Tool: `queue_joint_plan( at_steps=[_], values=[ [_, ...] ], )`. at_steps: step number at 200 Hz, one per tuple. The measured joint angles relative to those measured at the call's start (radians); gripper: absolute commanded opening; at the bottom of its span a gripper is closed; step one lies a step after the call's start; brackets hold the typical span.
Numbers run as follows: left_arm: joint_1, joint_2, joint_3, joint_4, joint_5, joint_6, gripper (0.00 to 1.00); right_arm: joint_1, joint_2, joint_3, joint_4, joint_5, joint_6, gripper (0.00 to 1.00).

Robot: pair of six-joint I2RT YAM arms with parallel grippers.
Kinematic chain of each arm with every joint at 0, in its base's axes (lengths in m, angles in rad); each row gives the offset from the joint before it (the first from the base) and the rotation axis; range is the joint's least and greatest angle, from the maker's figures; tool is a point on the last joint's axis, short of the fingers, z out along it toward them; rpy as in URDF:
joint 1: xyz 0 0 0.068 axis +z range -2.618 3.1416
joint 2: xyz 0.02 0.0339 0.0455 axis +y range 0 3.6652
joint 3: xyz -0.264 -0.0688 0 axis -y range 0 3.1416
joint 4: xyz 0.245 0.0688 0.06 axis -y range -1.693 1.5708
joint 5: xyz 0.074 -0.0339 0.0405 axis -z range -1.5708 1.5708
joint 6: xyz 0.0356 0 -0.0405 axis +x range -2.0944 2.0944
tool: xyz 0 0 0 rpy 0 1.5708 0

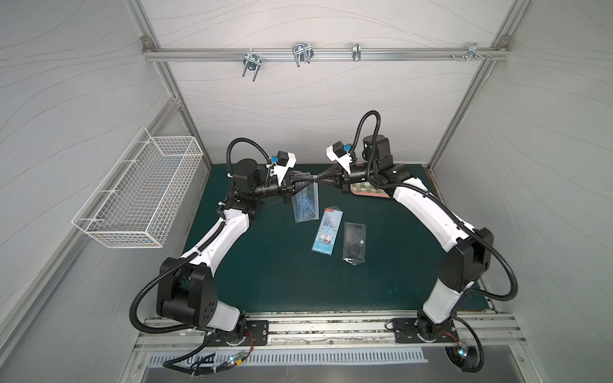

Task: Open the ruler set and take out the ruler
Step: Open the ruler set bag.

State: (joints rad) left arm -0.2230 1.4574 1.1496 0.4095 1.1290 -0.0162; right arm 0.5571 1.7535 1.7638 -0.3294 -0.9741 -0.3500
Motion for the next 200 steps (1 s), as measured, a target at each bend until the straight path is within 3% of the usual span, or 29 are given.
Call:
queue_joint_plan(
  at_steps=[200],
  values=[
    [0.003, -0.027, 0.000, 0.051, -0.009, -0.038, 0.00, 0.011, 0.000, -0.013, 0.016, 0.019, -0.008, 0.00]
  ],
)
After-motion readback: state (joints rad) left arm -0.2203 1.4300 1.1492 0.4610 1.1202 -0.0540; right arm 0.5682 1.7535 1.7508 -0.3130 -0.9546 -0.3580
